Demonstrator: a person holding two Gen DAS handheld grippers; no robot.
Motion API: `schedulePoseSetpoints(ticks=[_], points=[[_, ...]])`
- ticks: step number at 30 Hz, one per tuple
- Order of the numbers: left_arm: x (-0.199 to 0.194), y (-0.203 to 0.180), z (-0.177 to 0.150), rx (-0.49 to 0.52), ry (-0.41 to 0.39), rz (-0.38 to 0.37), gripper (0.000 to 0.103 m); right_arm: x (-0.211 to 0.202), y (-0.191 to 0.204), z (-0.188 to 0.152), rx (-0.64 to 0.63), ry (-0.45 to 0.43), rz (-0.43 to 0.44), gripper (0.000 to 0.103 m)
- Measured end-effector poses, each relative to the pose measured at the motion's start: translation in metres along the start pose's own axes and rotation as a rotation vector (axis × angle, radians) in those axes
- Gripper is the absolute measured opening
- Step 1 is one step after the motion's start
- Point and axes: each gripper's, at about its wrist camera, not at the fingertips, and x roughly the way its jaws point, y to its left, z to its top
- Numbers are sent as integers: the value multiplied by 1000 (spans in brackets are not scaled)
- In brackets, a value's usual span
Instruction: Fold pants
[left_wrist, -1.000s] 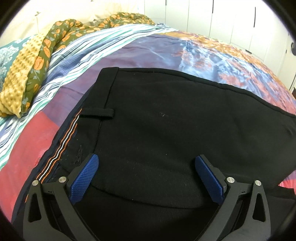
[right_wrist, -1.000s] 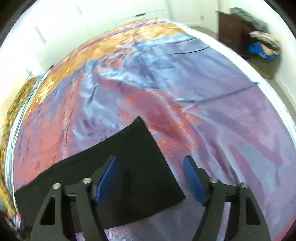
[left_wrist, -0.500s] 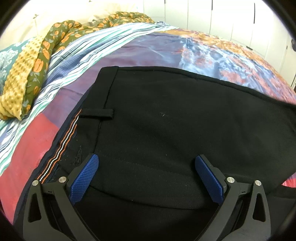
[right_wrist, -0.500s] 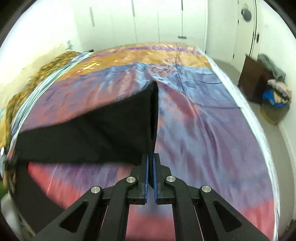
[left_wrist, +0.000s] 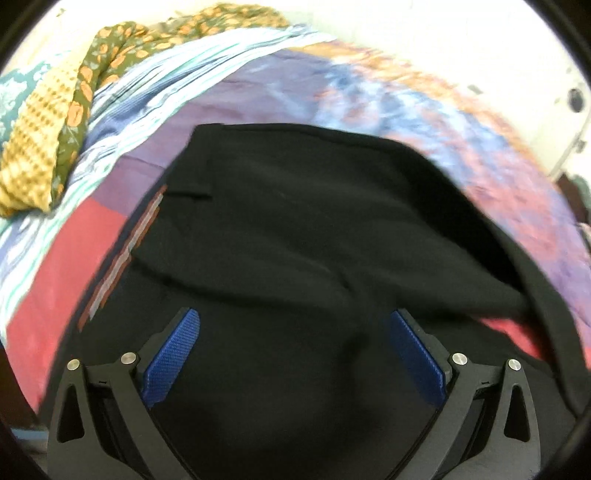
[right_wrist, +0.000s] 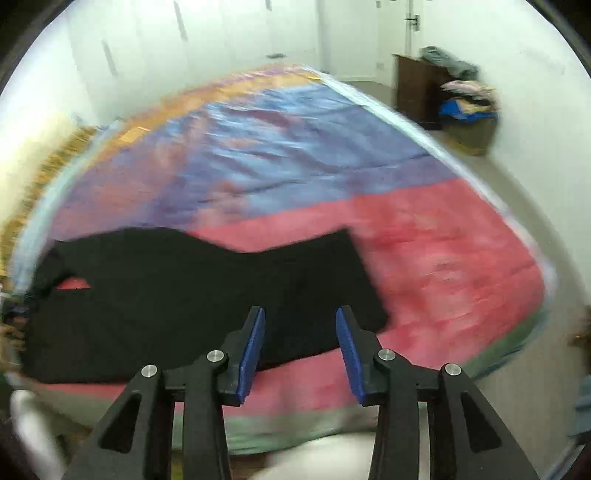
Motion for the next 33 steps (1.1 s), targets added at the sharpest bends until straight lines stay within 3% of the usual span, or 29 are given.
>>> schedulePoseSetpoints(ticks=[2, 3, 5, 7, 9, 12, 14, 15, 16, 18, 22, 25, 26, 29, 31, 32, 33], points=[[-14, -12, -19, 25, -13, -40, 102, 17, 32, -12, 42, 33, 188, 61], [-17, -19, -29, 41, -6, -58, 102, 35, 55, -22, 66, 79, 313, 63], [-16, -31, -41, 74, 24, -82, 102, 70, 82, -36, 116, 152, 418, 63], [-11, -40, -54, 114, 61, -71, 102, 95, 81, -41, 198, 164, 381, 63], [-11, -44, -62, 135, 77, -69, 102, 108, 55, -41, 346, 115, 295, 63], [-14, -47, -68, 171, 89, -85, 102, 98, 1, -41, 603, -26, 206, 63], [-14, -53, -64, 200, 94, -85, 102, 98, -23, -41, 709, -59, 189, 63], [-14, -57, -59, 206, 99, -94, 102, 101, -30, -39, 716, -50, 179, 57], [-14, -61, -52, 197, 105, -113, 102, 104, -30, -37, 697, -34, 166, 35], [-15, -65, -28, 136, 111, -173, 102, 108, -29, -28, 630, 4, 156, 5], [-13, -70, 49, -57, 90, -364, 102, 65, -9, 6, 453, -85, 225, 5], [26, -84, 99, -134, 191, -505, 102, 21, 10, 32, 316, -156, 257, 5], [40, -89, 109, -149, 222, -503, 102, 9, 16, 37, 289, -171, 275, 5], [78, -90, 129, -223, 268, -386, 102, -21, 27, 42, 231, -204, 325, 4], [90, -90, 134, -243, 279, -365, 102, -41, 33, 44, 183, -230, 368, 4], [93, -91, 136, -250, 279, -368, 98, -50, 34, 43, 163, -239, 387, 4], [95, -90, 136, -260, 277, -379, 89, -59, 33, 42, 144, -244, 413, 4]])
